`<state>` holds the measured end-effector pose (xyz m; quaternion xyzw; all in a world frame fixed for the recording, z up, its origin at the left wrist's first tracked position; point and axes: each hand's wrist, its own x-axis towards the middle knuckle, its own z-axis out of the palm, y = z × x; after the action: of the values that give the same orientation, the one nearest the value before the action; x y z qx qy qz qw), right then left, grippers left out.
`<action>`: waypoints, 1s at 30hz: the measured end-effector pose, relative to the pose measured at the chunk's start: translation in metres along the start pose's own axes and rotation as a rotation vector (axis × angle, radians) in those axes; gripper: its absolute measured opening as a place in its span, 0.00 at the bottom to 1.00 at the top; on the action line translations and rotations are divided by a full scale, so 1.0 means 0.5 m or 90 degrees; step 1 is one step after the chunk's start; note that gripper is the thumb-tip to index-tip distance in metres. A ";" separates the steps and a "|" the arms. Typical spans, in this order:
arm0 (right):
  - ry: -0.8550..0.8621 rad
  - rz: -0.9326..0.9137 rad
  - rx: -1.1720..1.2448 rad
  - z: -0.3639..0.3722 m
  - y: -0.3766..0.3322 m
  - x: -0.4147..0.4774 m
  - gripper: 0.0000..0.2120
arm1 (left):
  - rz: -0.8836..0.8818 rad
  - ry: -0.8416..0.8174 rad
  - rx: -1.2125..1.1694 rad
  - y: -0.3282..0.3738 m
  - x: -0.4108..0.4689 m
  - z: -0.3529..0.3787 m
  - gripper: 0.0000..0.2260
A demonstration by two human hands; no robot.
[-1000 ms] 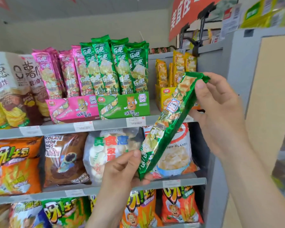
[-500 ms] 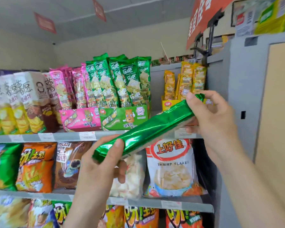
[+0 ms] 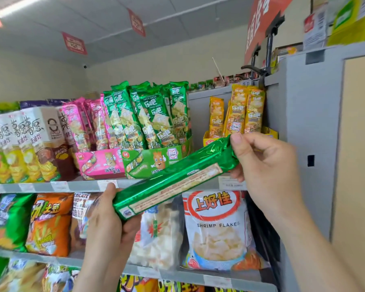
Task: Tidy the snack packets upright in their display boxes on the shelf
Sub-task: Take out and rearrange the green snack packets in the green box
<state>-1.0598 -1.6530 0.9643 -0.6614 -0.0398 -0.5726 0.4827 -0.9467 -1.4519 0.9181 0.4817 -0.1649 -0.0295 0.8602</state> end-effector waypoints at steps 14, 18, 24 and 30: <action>-0.122 -0.044 0.098 -0.017 -0.003 -0.013 0.09 | -0.044 0.016 -0.160 -0.030 0.029 0.001 0.14; -0.062 -0.041 0.121 -0.013 0.001 -0.023 0.12 | -0.028 0.002 -0.208 -0.029 0.037 0.006 0.14; -0.067 -0.077 0.078 -0.003 -0.005 -0.030 0.09 | -0.030 0.030 -0.232 -0.034 0.041 0.017 0.16; -0.118 -0.042 0.108 -0.011 -0.002 -0.035 0.07 | -0.007 0.044 -0.283 -0.019 0.052 0.011 0.15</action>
<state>-1.0706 -1.6475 0.9502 -0.6667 -0.1538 -0.5192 0.5122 -0.9229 -1.4670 0.9193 0.2818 -0.1223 -0.0533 0.9502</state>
